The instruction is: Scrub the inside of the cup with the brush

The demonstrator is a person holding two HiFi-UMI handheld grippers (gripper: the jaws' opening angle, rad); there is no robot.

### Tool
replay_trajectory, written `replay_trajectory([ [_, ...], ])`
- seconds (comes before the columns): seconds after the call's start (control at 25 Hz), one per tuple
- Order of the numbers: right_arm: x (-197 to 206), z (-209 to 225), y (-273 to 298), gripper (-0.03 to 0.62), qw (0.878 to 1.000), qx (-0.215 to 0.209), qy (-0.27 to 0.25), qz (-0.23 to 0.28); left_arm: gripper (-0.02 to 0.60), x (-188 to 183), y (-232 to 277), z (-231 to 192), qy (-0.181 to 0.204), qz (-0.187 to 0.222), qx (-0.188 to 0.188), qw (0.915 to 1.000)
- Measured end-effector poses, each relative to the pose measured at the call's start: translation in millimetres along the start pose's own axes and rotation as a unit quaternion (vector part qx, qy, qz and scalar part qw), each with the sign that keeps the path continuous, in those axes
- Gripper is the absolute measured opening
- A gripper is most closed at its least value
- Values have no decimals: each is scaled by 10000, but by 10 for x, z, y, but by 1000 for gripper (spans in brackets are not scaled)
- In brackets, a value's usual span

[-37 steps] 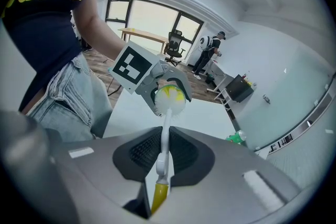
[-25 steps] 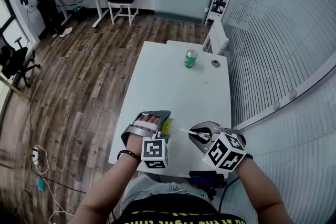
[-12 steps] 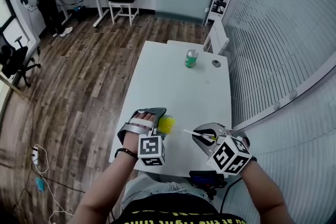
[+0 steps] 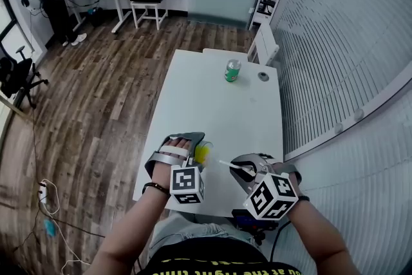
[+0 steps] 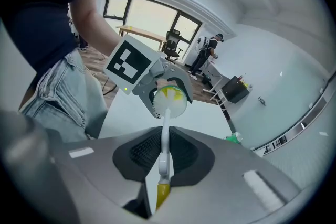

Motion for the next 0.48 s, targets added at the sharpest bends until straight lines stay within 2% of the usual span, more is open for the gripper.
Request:
replay_trajectory([
  [0.32,58,131,40,44,9981,169,587,33,408,-66,-12,-61,88,59,-80,9999],
  [0.48,98,89,67,44,9979,137,639,-42,408,-70,-34,-67,118,49,-90,9999],
])
Point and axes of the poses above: the fingertips, and each gripper's own axes: y forward along the fingers, z to its right, x out of its underside, the point moved 9 cm from there along -y, backward along the fingers, and after that the axes turned 5 degrees about z, right-handed, at the moved point
